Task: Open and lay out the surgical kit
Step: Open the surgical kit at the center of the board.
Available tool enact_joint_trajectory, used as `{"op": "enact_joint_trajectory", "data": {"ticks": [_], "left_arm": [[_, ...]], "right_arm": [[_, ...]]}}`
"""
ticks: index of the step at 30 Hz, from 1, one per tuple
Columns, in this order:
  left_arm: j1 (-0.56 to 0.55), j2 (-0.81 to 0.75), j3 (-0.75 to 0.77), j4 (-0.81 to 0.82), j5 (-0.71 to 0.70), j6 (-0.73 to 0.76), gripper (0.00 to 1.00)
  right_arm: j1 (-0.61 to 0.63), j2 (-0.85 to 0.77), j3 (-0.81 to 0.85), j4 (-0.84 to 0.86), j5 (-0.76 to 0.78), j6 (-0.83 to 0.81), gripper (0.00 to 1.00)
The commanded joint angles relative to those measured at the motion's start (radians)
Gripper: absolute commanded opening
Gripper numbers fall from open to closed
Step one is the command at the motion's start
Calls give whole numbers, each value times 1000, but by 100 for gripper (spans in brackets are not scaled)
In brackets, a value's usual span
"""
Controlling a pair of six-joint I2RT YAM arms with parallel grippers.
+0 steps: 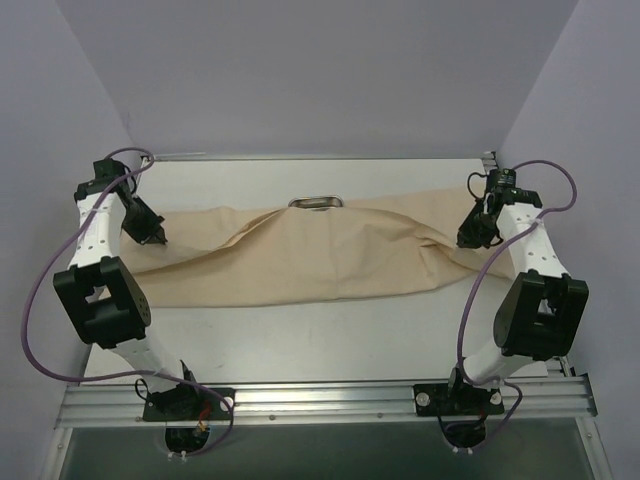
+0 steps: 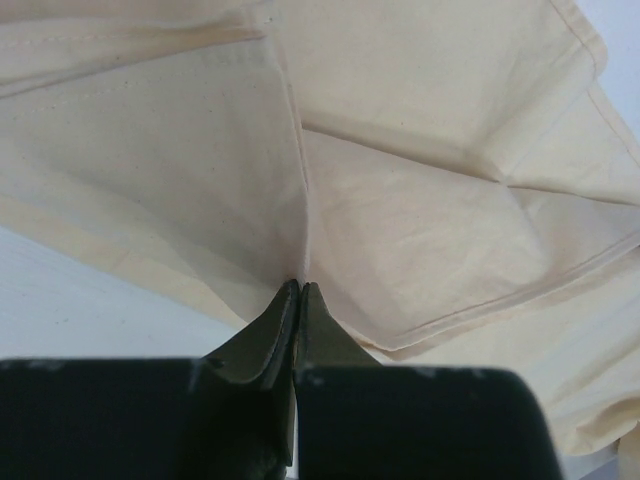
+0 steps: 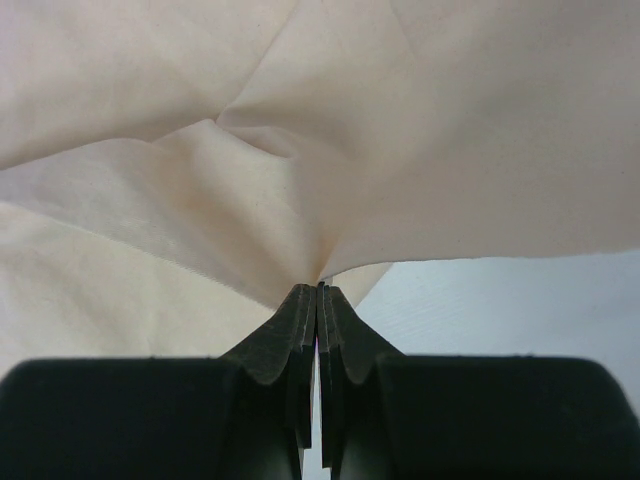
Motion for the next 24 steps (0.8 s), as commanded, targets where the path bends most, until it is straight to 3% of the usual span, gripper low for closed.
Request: {"op": "enact_joint_trajectory", "data": {"ticks": [1, 9, 24], "left_arm": [[13, 44, 41, 44, 14, 23, 2], [12, 206, 220, 69, 27, 3, 2], [13, 610, 792, -63, -63, -24, 2]], "right_arm": [[1, 17, 30, -6, 34, -17, 0], [2, 129, 88, 18, 25, -24, 0], [13, 486, 520, -58, 31, -35, 0]]}}
